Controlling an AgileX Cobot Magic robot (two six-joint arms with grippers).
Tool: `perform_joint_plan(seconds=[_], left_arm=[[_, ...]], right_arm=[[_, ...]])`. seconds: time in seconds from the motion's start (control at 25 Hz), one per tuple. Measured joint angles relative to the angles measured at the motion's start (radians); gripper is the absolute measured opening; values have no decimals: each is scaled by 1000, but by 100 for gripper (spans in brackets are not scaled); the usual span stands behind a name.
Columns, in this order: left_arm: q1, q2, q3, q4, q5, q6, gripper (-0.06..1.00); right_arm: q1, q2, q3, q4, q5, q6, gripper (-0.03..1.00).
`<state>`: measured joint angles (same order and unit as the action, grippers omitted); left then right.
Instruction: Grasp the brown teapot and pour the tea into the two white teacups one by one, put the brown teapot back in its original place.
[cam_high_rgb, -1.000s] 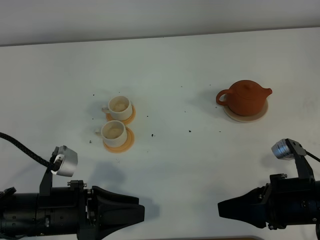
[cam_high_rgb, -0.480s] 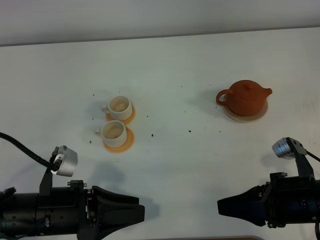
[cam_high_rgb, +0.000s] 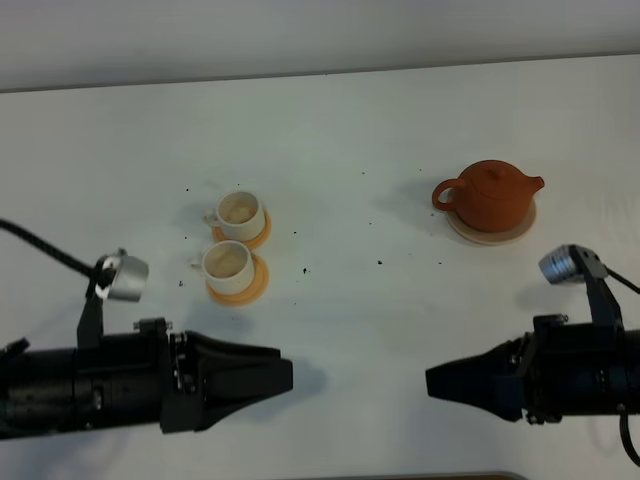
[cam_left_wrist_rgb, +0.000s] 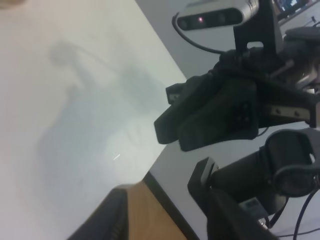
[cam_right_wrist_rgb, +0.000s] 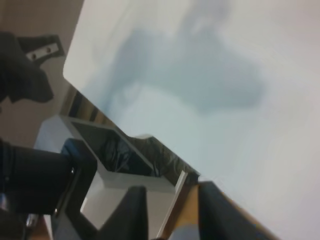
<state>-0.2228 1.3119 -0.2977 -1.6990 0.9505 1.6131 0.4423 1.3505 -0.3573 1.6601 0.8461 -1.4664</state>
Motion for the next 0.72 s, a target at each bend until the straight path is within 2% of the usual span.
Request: perform_joint_plan(seconds=[0.16, 0.28, 0.56, 0.72], left_arm=[[0, 2, -95, 129, 0, -128, 37], [0, 2, -158, 224, 0, -226, 37], [0, -1, -266, 385, -7, -391, 37], [0, -50, -327, 548, -9, -546, 37]], right_arm=[[0, 1, -48, -20, 1, 8, 24], [0, 1, -85, -78, 1, 45, 24], [0, -39, -177, -313, -61, 236, 24], [0, -101, -224, -491, -109, 393, 24]])
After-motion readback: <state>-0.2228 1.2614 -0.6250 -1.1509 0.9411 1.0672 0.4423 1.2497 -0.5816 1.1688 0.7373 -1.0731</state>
